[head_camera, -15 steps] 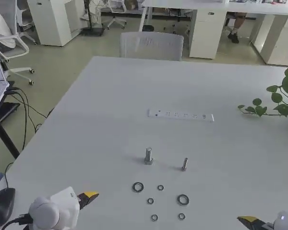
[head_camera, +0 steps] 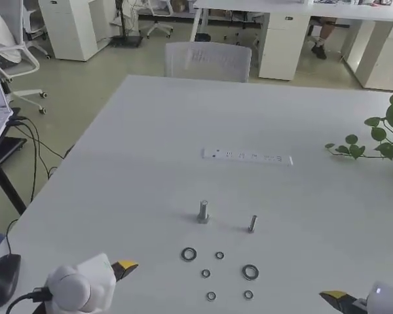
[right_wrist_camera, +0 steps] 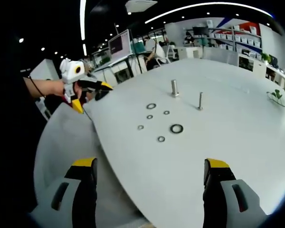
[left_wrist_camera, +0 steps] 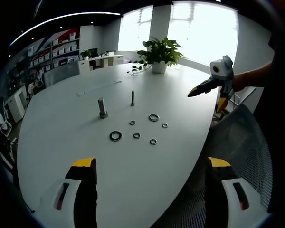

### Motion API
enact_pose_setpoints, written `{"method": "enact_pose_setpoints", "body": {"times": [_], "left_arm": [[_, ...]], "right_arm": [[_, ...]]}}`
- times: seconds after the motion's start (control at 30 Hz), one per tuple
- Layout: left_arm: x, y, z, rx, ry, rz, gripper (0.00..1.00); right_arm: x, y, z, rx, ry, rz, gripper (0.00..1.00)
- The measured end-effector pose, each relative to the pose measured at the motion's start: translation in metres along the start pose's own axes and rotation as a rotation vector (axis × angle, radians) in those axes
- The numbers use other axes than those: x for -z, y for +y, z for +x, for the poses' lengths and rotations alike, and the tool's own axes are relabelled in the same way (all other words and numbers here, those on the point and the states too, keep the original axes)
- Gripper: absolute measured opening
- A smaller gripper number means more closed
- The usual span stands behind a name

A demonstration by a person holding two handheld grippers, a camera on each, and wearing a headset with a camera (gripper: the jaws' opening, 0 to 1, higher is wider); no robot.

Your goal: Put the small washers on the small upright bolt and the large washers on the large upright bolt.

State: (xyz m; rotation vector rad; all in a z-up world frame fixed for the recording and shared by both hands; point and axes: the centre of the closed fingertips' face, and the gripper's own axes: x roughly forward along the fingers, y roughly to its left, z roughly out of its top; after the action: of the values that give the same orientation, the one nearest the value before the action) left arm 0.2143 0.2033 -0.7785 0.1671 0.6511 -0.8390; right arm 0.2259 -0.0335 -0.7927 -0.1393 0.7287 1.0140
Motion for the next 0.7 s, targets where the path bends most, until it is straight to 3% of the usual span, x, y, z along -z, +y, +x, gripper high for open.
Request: {"method": "enact_pose_setpoints", "body": {"times": [0.3,0.47,0.57,0.63,0.7], "left_arm": [[0.003,0.004,-0.001,-0.003,0.007,-0.003,0.96],[-0.002,-0.004,0.001,0.018,-0.005,0.001,0.99],[0.003,-0.005,0.0,0.014,0.016,-0.027,0.99],[0.0,-0.005,-0.003,0.011,0.0,-0.031,0.99],[0.002,-0.004,-0.003,0.006,0.012,-0.022,0.99]], "right_arm": [[-0.007,-0.003,0.004,-0.012,0.021,-0.025,0.94],[-0.014,-0.005,0.008,-0.011,0.039,-0.07,0.93],[-0.012,-0.006,0.012,-0.021,0.06,-0.086,0.91],[-0.01,-0.006,0.016,-0.028,0.08,-0.107,0.9],[-0.007,-0.009,0.02,-0.027,0.114,-0.166,0.87]]}}
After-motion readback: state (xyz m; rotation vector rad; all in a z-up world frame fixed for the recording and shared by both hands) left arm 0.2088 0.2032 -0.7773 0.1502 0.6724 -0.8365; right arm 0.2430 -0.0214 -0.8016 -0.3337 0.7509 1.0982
